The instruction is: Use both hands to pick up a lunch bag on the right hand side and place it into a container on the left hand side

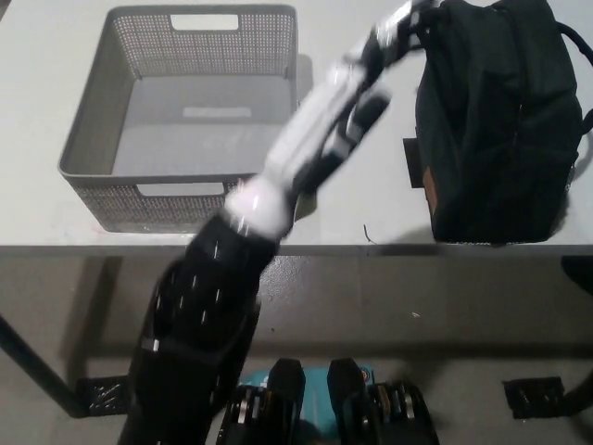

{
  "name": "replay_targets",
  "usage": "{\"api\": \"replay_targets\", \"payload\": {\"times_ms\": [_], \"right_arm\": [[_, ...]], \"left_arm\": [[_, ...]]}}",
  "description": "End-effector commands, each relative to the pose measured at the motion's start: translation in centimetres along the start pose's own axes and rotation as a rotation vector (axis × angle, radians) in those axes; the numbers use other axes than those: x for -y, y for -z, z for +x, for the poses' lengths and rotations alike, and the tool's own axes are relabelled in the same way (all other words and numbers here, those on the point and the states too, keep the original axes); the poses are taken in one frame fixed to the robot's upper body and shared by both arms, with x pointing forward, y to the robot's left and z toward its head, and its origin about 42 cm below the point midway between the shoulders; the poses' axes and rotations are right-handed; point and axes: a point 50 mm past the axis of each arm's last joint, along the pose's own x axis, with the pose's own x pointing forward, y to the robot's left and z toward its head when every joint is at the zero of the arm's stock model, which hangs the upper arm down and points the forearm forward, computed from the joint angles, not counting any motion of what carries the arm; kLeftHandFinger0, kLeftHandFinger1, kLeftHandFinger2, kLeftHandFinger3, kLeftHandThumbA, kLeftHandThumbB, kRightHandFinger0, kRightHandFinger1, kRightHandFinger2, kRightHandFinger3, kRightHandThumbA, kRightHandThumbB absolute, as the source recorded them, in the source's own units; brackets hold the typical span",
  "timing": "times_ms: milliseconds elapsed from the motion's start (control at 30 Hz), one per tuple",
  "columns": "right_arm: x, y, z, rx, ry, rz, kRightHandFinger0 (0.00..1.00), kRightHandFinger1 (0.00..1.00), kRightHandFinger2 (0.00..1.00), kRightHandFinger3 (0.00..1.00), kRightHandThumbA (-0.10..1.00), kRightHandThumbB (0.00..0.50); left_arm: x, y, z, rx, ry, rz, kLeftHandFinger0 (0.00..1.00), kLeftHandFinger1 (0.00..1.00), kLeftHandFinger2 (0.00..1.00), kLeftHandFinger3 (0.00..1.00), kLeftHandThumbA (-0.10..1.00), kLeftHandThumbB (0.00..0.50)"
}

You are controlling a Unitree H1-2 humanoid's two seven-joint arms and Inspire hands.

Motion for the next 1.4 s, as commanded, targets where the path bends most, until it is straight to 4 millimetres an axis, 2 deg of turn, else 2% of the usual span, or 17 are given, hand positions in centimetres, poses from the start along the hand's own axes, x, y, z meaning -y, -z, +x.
{"api": "replay_targets", "payload": {"times_ms": [0,33,67,167,200,233,367,433,533,700,867,1100,1167,1233,1267,1300,1367], "right_arm": [[1.7,1.5,3.4,0.031,0.036,-0.074,1.00,1.00,1.00,1.00,1.00,0.123],[2.7,2.8,4.9,-0.001,0.038,-0.081,1.00,1.00,1.00,1.00,1.00,0.117],[2.9,3.0,5.2,-0.007,0.039,-0.084,1.00,1.00,1.00,1.00,1.00,0.117],[3.7,4.1,7.3,-0.006,0.038,-0.119,1.00,1.00,1.00,1.00,1.00,0.155],[4.1,4.7,8.5,-0.010,0.039,-0.129,1.00,1.00,1.00,1.00,1.00,0.186],[4.3,5.3,9.5,-0.015,0.038,-0.134,1.00,1.00,1.00,1.00,1.00,0.214],[4.1,7.2,12.5,-0.065,0.041,-0.148,1.00,1.00,1.00,1.00,1.00,0.199],[4.4,7.3,13.1,-0.067,0.048,-0.152,1.00,1.00,1.00,1.00,1.00,0.198],[3.9,9.2,15.3,-0.132,0.037,-0.130,1.00,1.00,1.00,1.00,1.00,0.216],[2.7,10.8,16.1,-0.188,0.036,-0.117,1.00,1.00,1.00,1.00,1.00,0.125],[2.0,11.9,15.9,-0.223,0.037,-0.098,1.00,1.00,1.00,1.00,1.00,0.138],[0.6,13.7,14.5,-0.283,0.024,-0.052,1.00,1.00,1.00,1.00,1.00,0.178],[-0.1,14.1,14.3,-0.304,0.020,-0.027,1.00,1.00,1.00,1.00,1.00,0.187],[-0.7,14.5,13.9,-0.321,0.018,-0.025,1.00,1.00,1.00,1.00,1.00,0.167],[-0.7,14.6,13.9,-0.326,0.022,-0.022,1.00,1.00,1.00,1.00,1.00,0.185],[-0.9,15.0,13.6,-0.347,0.015,-0.016,1.00,1.00,1.00,1.00,1.00,0.166],[-1.5,15.4,13.5,-0.369,0.006,-0.005,1.00,1.00,1.00,1.00,1.00,0.175]], "left_arm": [[-1.2,-0.2,4.3,-0.020,-0.057,0.033,1.00,1.00,1.00,1.00,1.00,0.369],[-1.3,0.3,6.0,-0.047,-0.055,0.054,1.00,1.00,1.00,1.00,1.00,0.358],[-1.3,0.4,6.3,-0.056,-0.055,0.061,1.00,1.00,1.00,1.00,1.00,0.357],[-1.5,1.6,8.3,-0.083,-0.068,0.082,1.00,1.00,1.00,1.00,1.00,0.333],[-1.6,2.3,9.0,-0.101,-0.075,0.086,1.00,1.00,1.00,1.00,1.00,0.320],[-1.6,2.8,9.6,-0.120,-0.080,0.091,1.00,1.00,1.00,1.00,1.00,0.323],[-1.6,4.2,11.5,-0.184,-0.108,0.076,1.00,1.00,1.00,1.00,1.00,0.356],[-1.3,4.3,12.2,-0.200,-0.110,0.056,1.00,1.00,1.00,1.00,1.00,0.361],[-1.0,5.4,14.0,-0.270,-0.120,0.026,1.00,1.00,1.00,1.00,1.00,0.392],[-1.0,7.3,13.9,-0.305,-0.144,0.016,1.00,1.00,1.00,1.00,1.00,0.363],[-1.4,9.1,12.8,-0.355,-0.180,0.018,1.00,1.00,1.00,1.00,1.00,0.385],[-0.4,11.4,11.2,-0.424,-0.164,0.013,1.00,1.00,1.00,1.00,1.00,0.309],[0.0,12.0,10.8,-0.434,-0.161,0.001,1.00,1.00,1.00,1.00,1.00,0.310],[0.6,13.0,10.2,-0.461,-0.151,0.012,1.00,1.00,1.00,1.00,1.00,0.318],[0.8,13.0,10.3,-0.465,-0.147,0.015,1.00,1.00,1.00,1.00,1.00,0.320],[1.5,13.4,9.9,-0.475,-0.140,0.017,1.00,1.00,1.00,1.00,1.00,0.299],[2.0,13.9,9.5,-0.481,-0.134,0.027,1.00,1.00,1.00,1.00,1.00,0.277]]}}
